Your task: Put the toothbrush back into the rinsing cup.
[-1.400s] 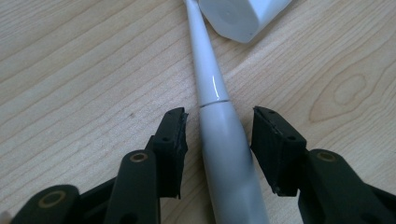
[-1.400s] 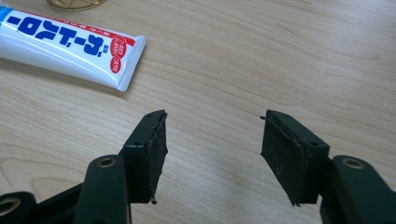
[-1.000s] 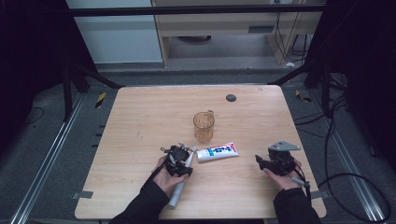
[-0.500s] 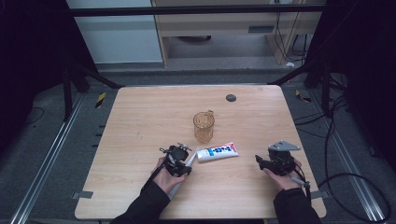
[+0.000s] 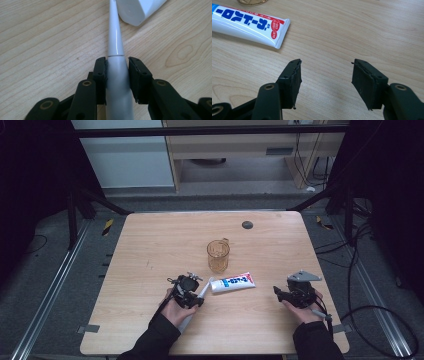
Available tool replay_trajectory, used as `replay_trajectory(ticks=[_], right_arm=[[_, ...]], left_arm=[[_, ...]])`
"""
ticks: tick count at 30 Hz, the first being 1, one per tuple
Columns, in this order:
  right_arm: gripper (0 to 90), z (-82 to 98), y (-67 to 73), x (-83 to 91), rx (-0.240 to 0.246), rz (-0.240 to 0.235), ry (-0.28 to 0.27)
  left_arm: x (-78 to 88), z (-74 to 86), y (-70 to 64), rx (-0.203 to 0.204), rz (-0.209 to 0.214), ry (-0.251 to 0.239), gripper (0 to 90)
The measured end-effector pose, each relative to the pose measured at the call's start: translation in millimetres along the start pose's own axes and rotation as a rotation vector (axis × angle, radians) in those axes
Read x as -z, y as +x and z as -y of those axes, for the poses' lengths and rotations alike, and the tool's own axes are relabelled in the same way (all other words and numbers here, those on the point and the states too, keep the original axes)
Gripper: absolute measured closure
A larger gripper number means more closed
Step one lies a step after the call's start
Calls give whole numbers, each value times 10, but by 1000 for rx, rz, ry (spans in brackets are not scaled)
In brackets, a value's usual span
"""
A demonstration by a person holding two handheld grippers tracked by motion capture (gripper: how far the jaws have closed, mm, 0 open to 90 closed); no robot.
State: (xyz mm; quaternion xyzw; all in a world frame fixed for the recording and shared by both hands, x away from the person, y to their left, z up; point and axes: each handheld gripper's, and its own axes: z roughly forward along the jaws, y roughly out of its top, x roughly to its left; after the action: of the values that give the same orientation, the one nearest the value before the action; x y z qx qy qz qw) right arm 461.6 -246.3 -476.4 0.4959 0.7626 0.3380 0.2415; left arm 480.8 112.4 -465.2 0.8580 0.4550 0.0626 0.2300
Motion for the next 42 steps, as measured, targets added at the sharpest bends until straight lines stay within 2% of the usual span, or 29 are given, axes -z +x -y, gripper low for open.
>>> replay_trajectory(ticks=[14,18,19,21,23,24,25,26,33,40,42], right_arm=[[407,0,0,0,-1,-2,2],[407,1,1,-3,1,0,1],[408,0,3,-2,-1,-4,1],[408,1,1,-3,1,-2,2],[408,1,1,-4,1,-2,2],[408,1,1,-4,1,-2,2],[408,1,2,-4,1,-2,3],[408,1,2,-4,1,-2,3],[410,-1,7,-4,-3,-5,3],[411,0,4,-4,2,-1,-1],[412,0,4,-4,2,-1,-1]], left_arm=[[142,-7,80,12,6,-49,682],[227,-15,104,21,10,-83,682],[288,-19,114,26,12,-115,682],[362,-24,124,31,14,-147,682],[389,-25,127,33,15,-161,683],[439,-26,134,34,13,-186,683],[523,-25,144,35,7,-233,683],[523,-25,144,35,7,-233,683],[753,-8,159,27,-15,-357,684],[862,5,164,15,-41,-420,683],[867,6,165,14,-43,-421,683]])
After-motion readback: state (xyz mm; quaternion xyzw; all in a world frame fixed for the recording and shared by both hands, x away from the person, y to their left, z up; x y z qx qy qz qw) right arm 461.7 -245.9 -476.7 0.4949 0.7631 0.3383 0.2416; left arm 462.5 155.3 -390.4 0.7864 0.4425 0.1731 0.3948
